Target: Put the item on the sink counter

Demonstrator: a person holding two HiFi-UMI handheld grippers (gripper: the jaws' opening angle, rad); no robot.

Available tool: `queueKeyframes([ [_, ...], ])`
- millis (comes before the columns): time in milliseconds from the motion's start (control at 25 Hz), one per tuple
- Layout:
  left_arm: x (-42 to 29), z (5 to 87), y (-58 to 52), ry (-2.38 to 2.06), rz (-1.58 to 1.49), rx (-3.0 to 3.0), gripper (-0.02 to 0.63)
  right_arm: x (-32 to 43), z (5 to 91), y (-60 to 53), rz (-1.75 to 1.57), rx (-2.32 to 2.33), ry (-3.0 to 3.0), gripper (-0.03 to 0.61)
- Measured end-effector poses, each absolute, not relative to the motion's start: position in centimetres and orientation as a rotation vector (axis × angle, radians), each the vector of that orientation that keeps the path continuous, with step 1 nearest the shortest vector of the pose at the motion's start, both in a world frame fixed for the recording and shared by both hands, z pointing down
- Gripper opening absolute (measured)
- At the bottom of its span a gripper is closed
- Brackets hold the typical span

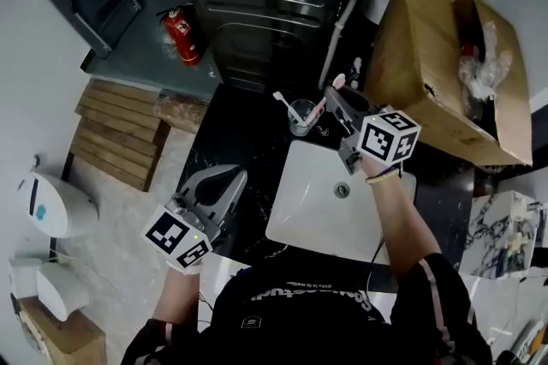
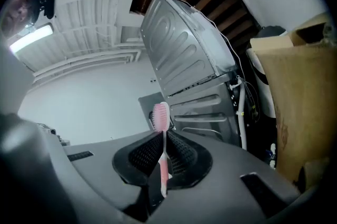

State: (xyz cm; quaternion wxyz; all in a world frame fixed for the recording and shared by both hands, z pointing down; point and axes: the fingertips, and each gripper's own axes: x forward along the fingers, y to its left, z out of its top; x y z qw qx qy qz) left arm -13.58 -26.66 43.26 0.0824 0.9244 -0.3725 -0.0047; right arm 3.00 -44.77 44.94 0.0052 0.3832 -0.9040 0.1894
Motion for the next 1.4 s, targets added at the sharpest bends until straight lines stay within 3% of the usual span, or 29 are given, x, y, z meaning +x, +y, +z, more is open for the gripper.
queueKeyframes([
  [400,-17.1,45.6,-27.0,-1.173,0.03,2.678,0.015,0.6,54.8,-48.5,0.8,1.174,-2.641,0.049],
  [920,-17.1,47.3,-27.5,-1.161,0.03,2.649,0.015,1.0,57.6,-50.7,0.811,1.24,-2.597,0.051],
  [1080,-17.3,47.2,-27.3,-1.169,0.025,2.645,0.015,0.8,57.8,-50.3,0.779,1.223,-2.578,0.145],
  [1400,-15.4,45.7,-27.4,-1.118,-0.005,2.693,0.015,2.8,55.8,-46.9,0.698,1.305,-2.561,0.179],
])
